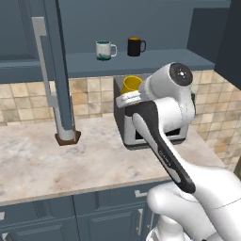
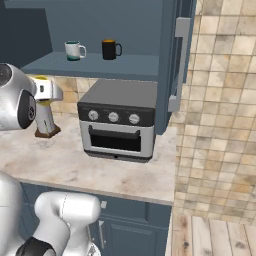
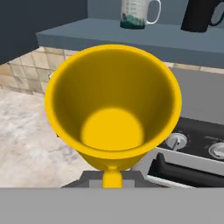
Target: Pick the mug on the counter and place it in the cabinet with the handle facing the right, like the mugs already inside.
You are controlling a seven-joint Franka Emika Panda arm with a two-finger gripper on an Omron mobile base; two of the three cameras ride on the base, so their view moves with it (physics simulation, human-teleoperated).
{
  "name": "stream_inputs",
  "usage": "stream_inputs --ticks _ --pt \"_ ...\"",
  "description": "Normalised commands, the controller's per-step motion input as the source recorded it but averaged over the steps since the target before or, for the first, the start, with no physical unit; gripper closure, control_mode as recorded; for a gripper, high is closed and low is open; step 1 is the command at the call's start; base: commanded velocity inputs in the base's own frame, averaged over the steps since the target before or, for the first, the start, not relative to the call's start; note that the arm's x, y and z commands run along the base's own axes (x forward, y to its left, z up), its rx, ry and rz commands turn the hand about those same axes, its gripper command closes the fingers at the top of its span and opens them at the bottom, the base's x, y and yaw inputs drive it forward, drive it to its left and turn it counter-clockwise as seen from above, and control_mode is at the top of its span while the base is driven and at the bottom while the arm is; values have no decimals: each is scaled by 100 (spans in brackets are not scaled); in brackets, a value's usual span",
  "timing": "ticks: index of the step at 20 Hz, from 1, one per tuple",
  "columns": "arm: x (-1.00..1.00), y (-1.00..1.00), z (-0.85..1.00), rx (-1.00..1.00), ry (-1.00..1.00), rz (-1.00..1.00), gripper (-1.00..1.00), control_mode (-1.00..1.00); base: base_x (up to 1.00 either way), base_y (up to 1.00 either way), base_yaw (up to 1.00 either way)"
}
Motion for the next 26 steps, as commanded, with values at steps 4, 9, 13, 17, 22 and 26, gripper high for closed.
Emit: stream_inputs --ticks 4,9,13,17,22,26 --pt "-4 -21 30 1 -1 15 100 -100 0 0 0" --pt "0 -21 11 3 0 13 100 -100 0 0 0" --pt "0 -16 19 1 0 11 100 -100 0 0 0" --pt "0 -19 31 1 0 10 100 -100 0 0 0" --pt "0 -25 24 3 0 8 100 -100 0 0 0" --pt "2 -23 13 5 0 6 100 -100 0 0 0"
